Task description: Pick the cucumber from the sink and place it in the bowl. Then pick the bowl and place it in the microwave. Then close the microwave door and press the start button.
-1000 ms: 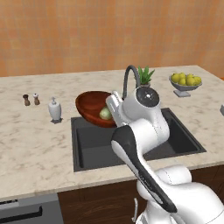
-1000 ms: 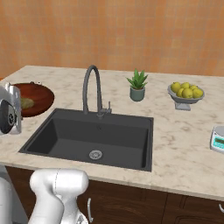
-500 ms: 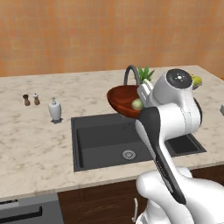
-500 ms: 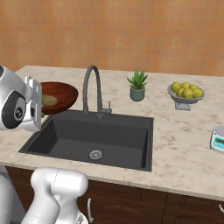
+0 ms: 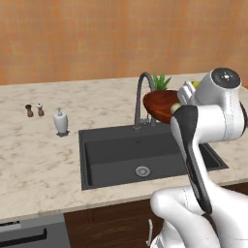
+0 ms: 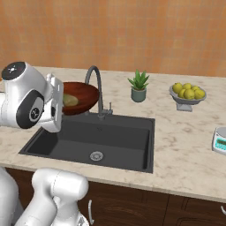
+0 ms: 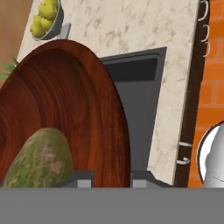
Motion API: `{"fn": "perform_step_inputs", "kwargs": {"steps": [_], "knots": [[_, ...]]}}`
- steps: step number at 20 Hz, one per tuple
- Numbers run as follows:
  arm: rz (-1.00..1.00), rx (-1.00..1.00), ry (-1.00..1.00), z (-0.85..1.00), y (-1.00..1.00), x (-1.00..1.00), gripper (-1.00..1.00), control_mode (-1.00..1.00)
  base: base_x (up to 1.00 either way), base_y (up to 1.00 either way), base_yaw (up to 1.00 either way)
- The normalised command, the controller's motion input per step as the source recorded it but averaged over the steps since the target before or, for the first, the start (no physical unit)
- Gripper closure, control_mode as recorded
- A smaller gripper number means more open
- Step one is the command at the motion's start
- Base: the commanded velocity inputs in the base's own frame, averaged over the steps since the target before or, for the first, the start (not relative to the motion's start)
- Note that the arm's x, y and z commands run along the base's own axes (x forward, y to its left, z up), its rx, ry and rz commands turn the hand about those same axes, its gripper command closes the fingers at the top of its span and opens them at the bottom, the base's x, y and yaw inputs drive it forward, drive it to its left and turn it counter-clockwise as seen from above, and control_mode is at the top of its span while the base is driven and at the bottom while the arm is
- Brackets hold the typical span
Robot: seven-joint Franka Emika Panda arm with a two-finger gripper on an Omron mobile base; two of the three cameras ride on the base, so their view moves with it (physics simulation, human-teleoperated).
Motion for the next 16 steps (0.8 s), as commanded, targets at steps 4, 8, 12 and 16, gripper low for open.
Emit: {"fn": "perform_step_inputs", "kwargs": {"steps": [4,8,12,16], "knots": [[0.00,0.00,-0.21,0.11,-0.07,0.00,1.00,-1.00,0.00,0.00,0.00],[0.01,0.00,-0.27,0.10,0.00,0.00,1.00,-1.00,0.00,0.00,0.00],[0.00,0.00,-0.02,0.01,-0.02,0.00,1.00,-1.00,0.00,0.00,0.00],[0.00,0.00,-0.03,0.00,0.00,-0.01,1.00,1.00,-0.29,-0.19,-0.01]]}}
